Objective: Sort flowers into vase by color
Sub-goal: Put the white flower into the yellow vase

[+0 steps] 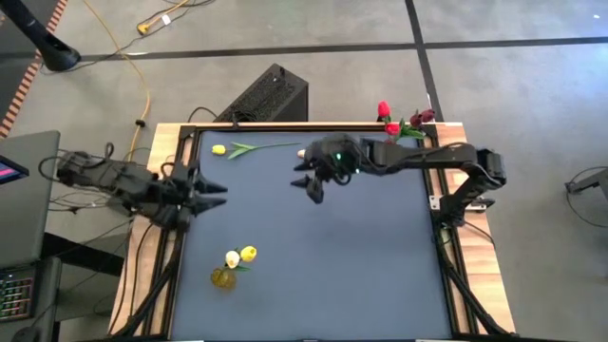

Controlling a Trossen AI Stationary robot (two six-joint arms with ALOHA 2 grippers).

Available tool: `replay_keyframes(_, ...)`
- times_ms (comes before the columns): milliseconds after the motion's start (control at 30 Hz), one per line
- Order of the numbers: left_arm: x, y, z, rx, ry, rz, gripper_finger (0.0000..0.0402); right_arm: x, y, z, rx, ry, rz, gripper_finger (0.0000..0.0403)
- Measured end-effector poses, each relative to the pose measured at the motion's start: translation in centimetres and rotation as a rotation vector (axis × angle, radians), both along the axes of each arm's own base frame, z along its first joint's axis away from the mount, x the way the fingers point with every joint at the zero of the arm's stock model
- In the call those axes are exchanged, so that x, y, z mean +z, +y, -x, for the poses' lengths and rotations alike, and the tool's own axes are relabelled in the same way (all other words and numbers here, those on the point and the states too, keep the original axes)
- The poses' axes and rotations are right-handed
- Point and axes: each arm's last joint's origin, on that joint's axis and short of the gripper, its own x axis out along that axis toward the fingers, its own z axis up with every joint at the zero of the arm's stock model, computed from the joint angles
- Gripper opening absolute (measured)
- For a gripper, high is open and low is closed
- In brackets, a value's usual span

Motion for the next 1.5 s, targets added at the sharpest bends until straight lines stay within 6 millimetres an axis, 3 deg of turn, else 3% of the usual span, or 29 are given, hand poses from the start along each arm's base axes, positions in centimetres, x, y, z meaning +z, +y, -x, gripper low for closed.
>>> replay_keyframes(300,0.1,1.7,-0.4,0.083,-0.013,0.024,0.0139,0.0,-6.2,-1.8,-0.053,0.249,0.121,0.0265)
replay_keyframes(533,0.1,2.2,-0.4,0.131,-0.015,0.053,0.0139,-1.6,-10.3,-4.2,-0.058,0.486,0.183,0.0265)
replay_keyframes(700,0.1,2.4,-0.4,0.197,-0.015,0.044,0.0139,-4.5,-13.3,-5.6,-0.058,0.618,0.162,0.0265)
replay_keyframes(900,0.1,2.6,-0.3,0.253,-0.014,0.033,0.0139,-8.3,-17.0,-5.6,-0.093,0.751,0.142,0.0265)
replay_keyframes(1167,0.0,2.6,-0.4,0.279,-0.014,0.052,0.0139,-11.5,-19.0,-4.8,-0.081,0.907,0.156,0.0265)
replay_keyframes(1500,-0.4,2.7,-0.3,0.289,0.019,0.065,0.0139,-12.7,-20.8,-3.2,-0.064,0.977,0.145,0.0265)
